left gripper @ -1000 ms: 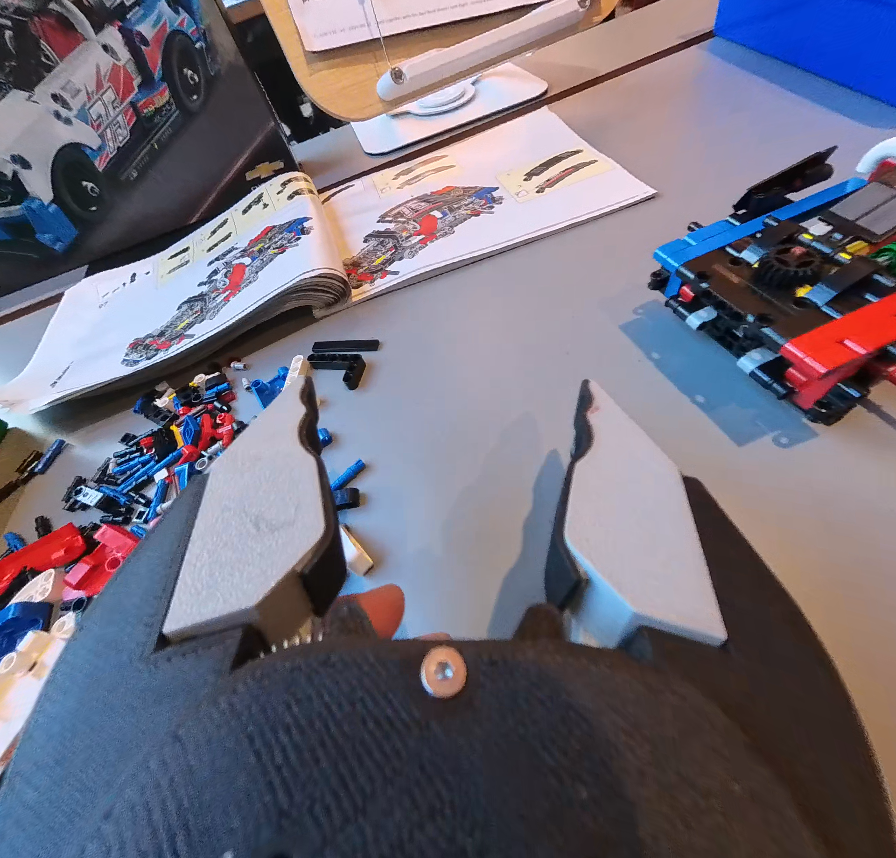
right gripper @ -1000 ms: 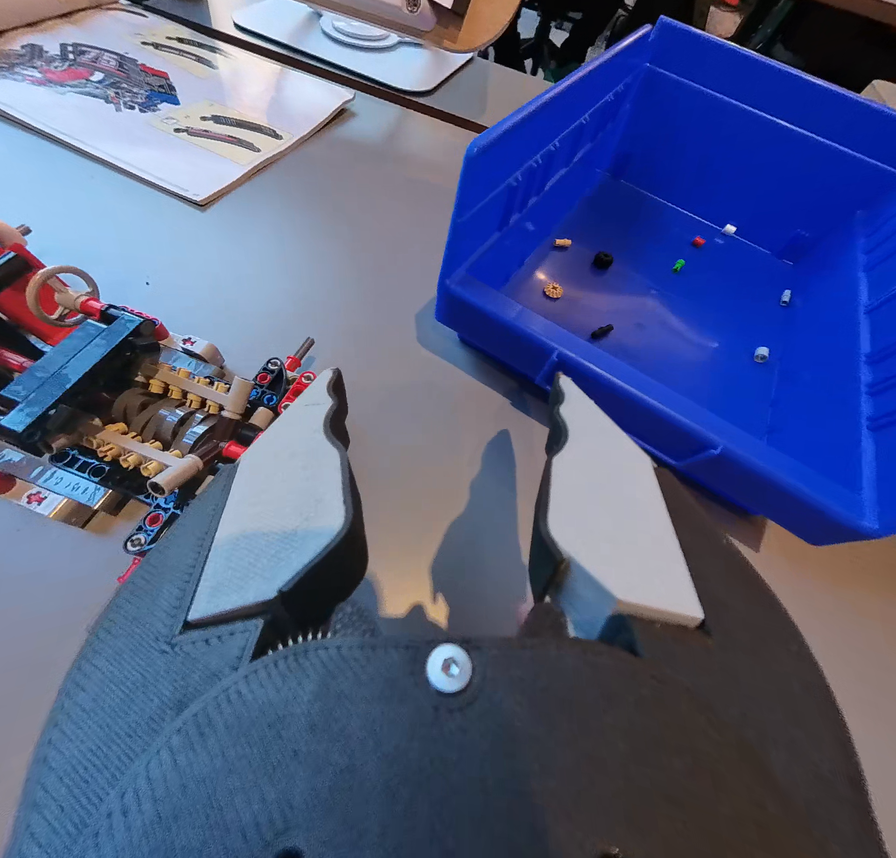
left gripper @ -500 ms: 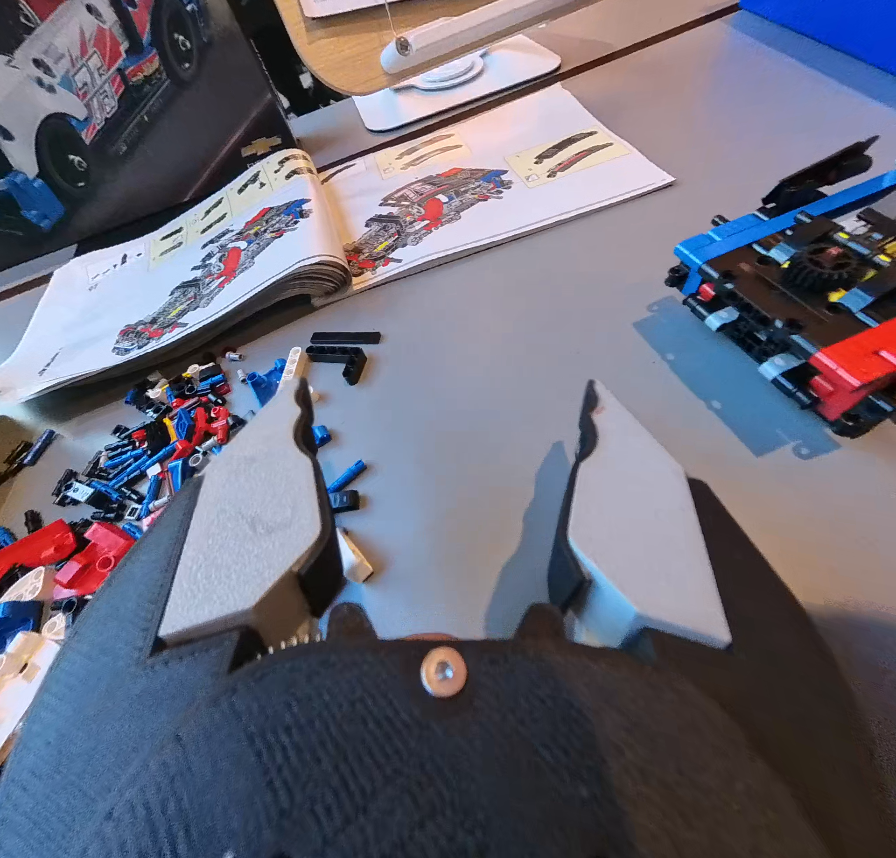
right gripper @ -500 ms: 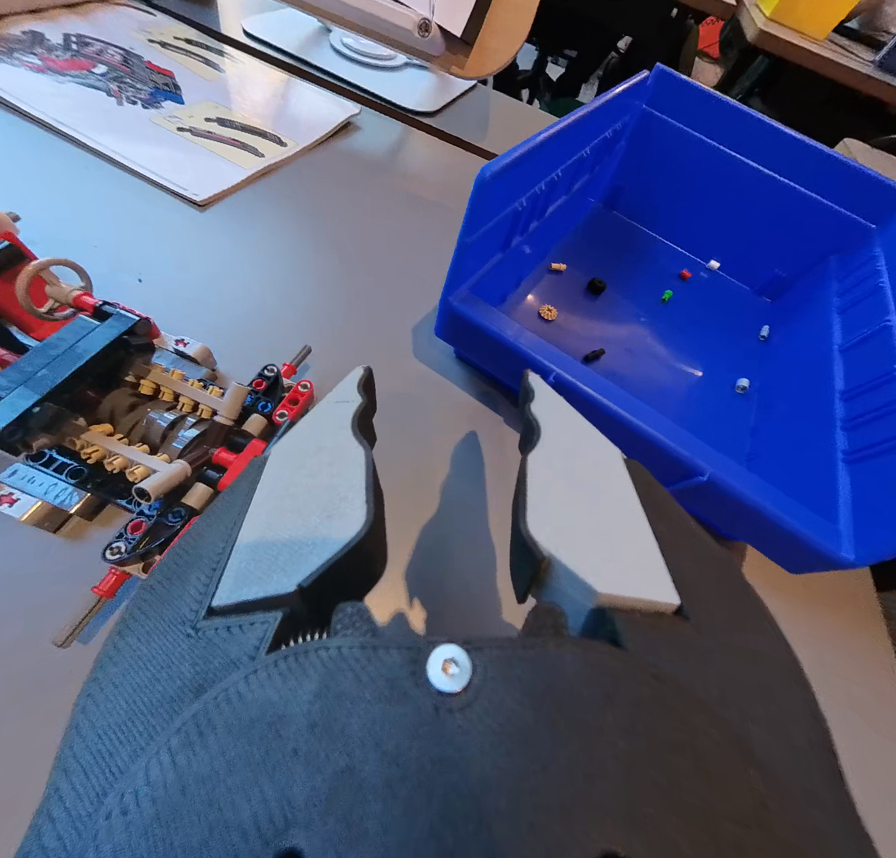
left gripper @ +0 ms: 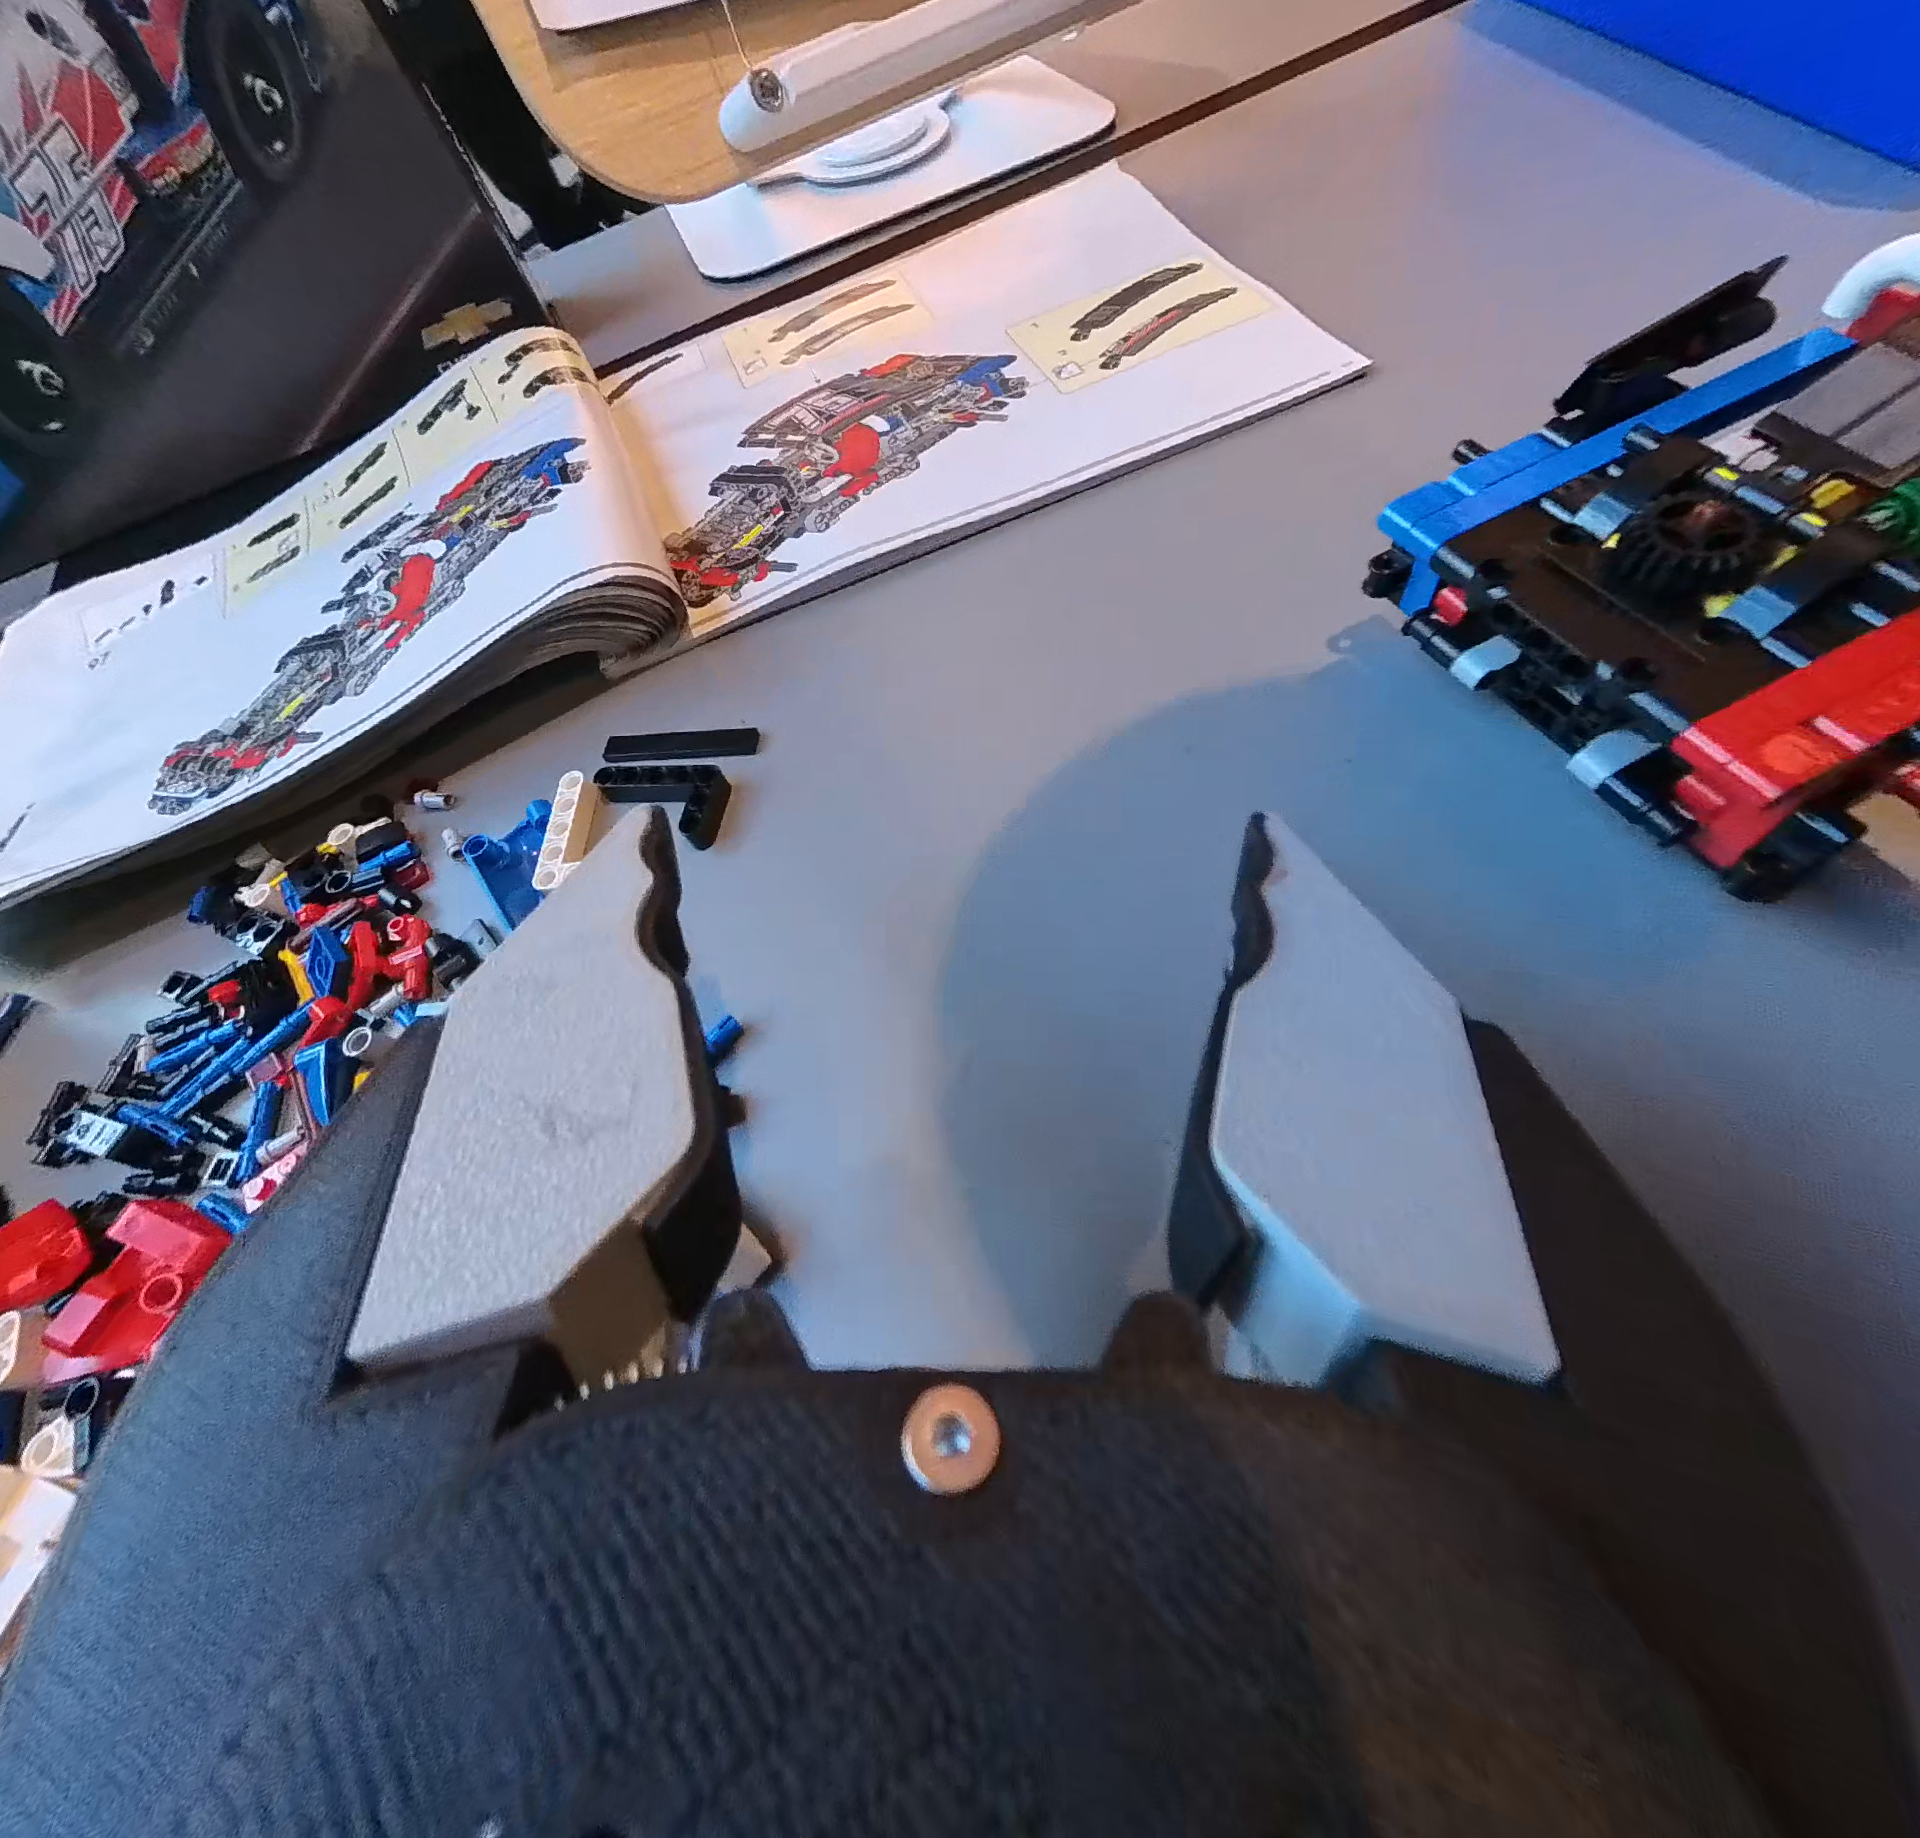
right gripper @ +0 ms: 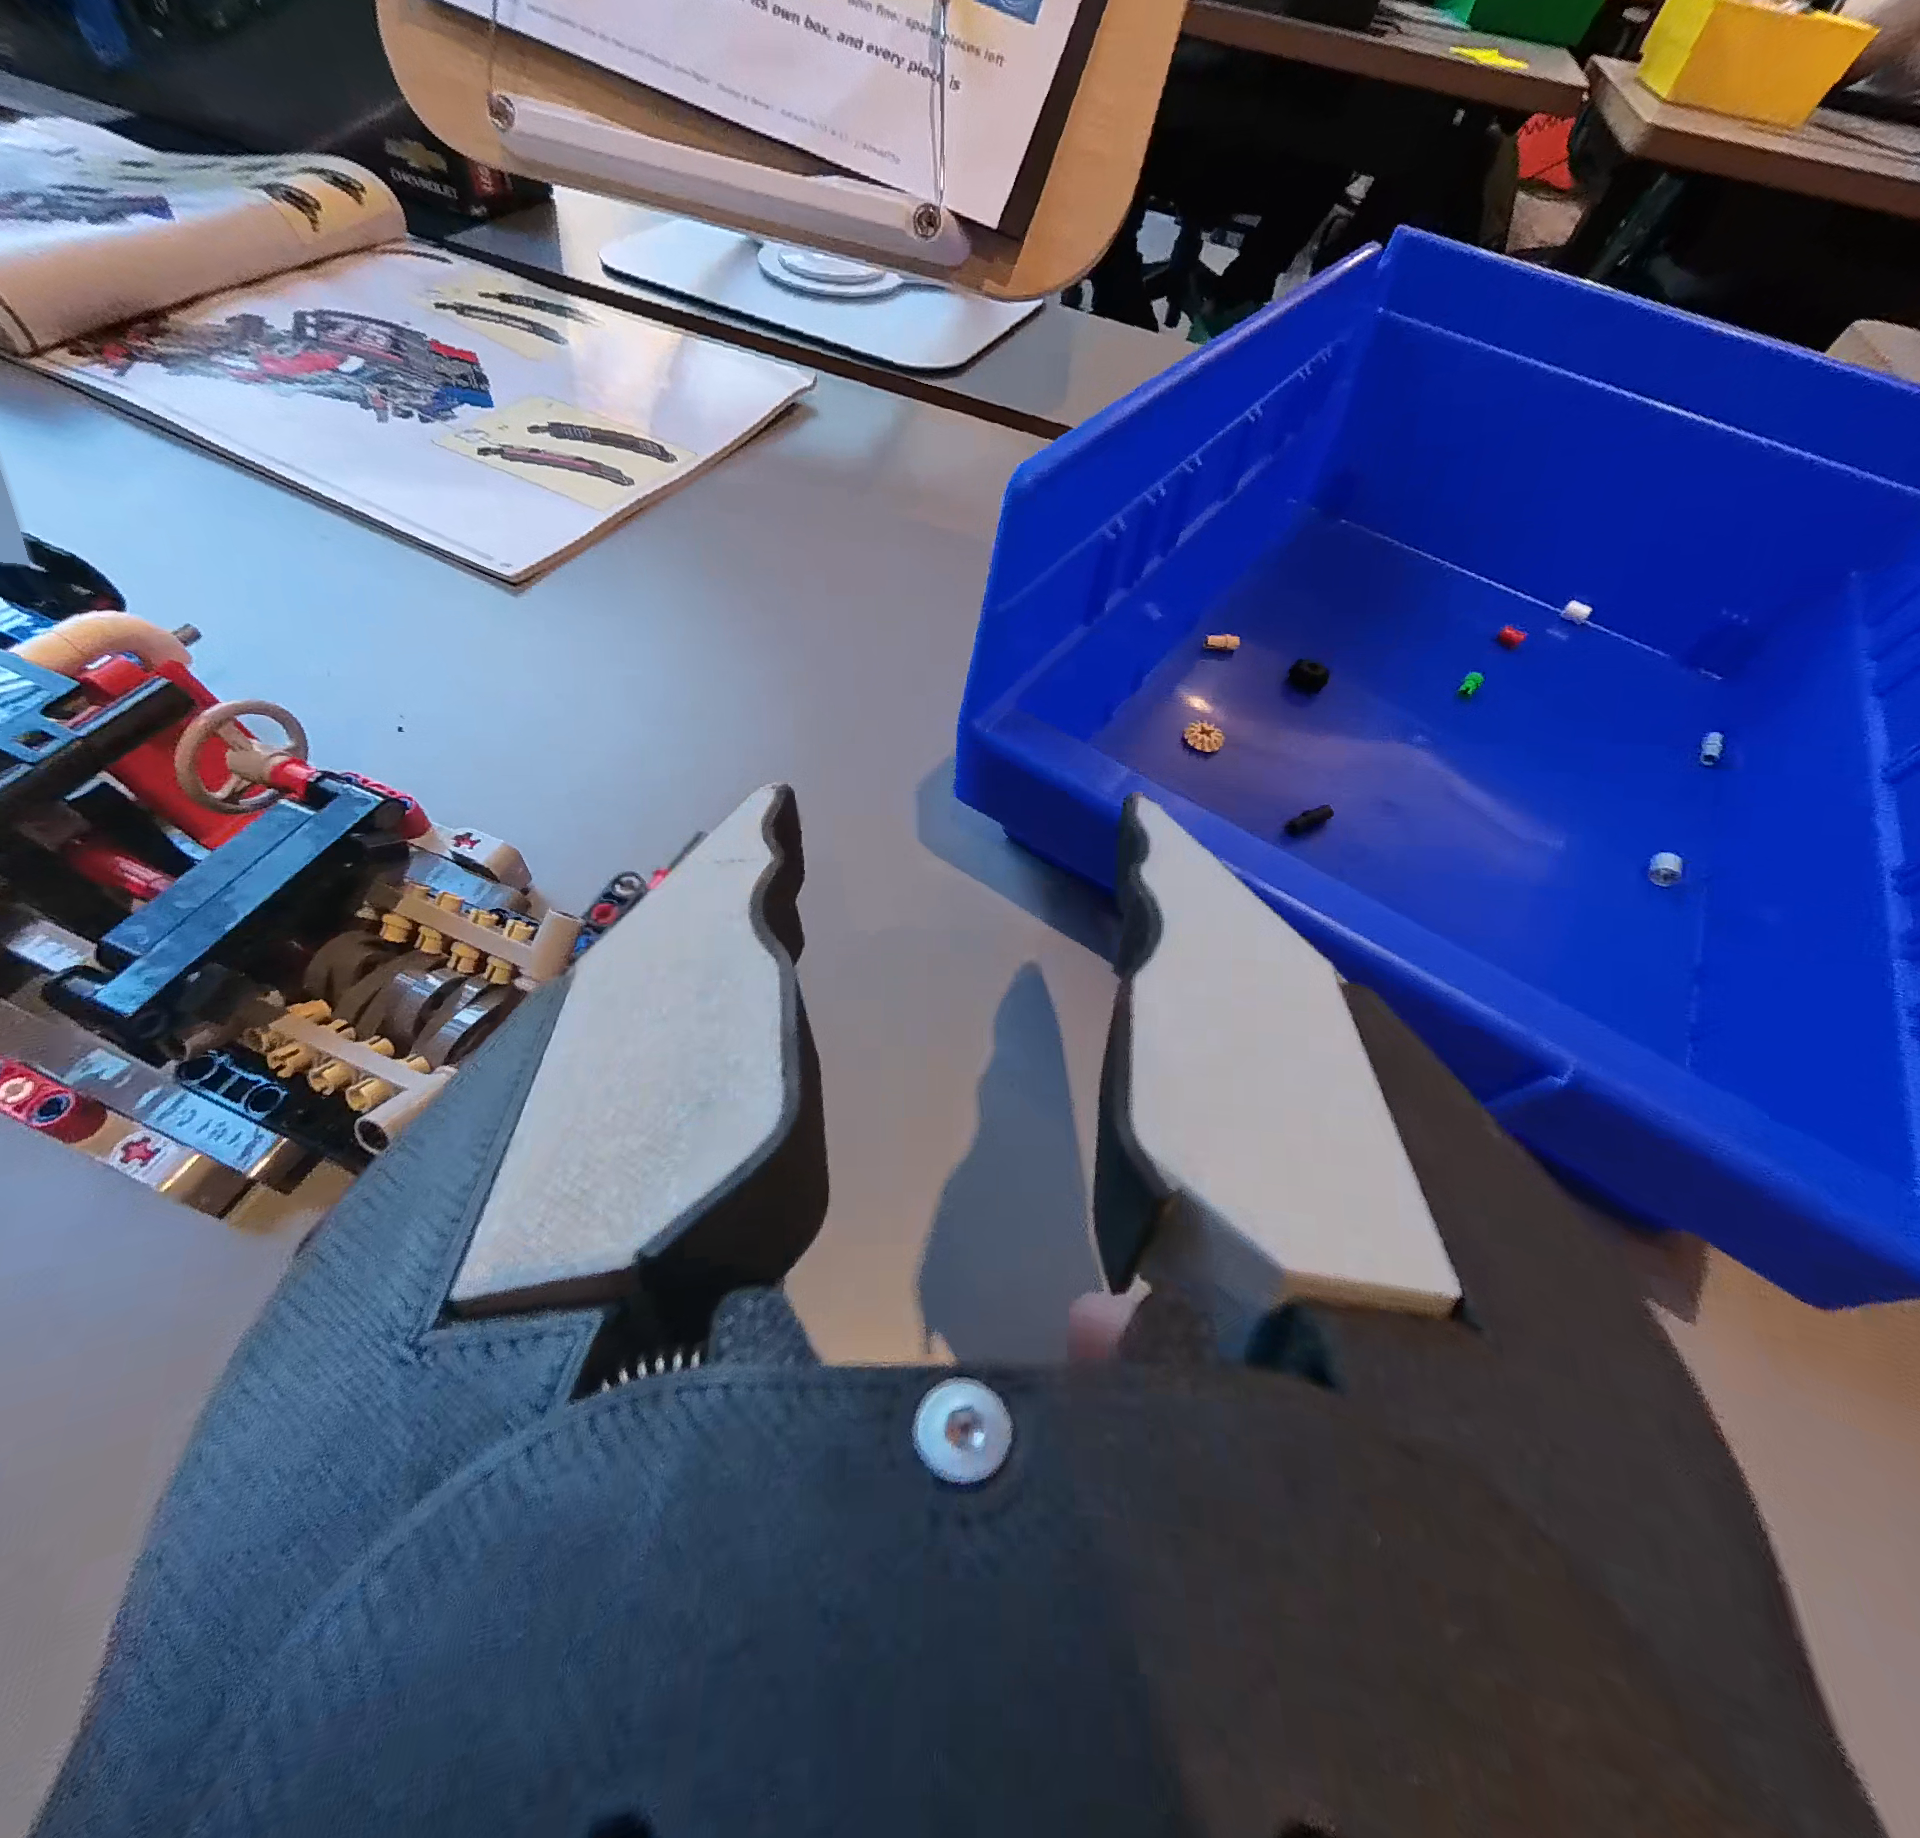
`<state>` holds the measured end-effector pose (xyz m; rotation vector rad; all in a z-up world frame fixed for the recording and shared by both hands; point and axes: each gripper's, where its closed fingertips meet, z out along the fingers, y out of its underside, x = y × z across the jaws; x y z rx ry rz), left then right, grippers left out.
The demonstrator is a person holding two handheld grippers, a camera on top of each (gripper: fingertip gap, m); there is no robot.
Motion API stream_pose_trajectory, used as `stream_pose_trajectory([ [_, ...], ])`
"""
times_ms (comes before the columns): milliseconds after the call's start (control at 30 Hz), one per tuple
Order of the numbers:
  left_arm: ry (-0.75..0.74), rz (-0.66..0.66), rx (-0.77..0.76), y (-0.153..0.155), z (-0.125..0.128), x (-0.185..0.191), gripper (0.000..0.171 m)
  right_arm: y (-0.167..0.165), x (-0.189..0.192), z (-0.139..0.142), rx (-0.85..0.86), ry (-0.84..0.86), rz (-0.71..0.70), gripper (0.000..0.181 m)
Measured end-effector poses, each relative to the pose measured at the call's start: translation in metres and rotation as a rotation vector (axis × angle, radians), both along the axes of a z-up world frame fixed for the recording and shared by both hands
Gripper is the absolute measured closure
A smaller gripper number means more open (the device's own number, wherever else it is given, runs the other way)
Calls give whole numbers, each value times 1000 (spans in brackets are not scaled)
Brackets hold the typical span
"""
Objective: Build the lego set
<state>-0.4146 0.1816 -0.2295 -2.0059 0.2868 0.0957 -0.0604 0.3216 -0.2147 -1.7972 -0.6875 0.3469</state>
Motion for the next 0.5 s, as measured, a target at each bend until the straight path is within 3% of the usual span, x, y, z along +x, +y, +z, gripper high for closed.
stream_pose_trajectory([
  [500,36,12,73,-4,10,0,78,-12,-9,17,69,25,55,124],
])
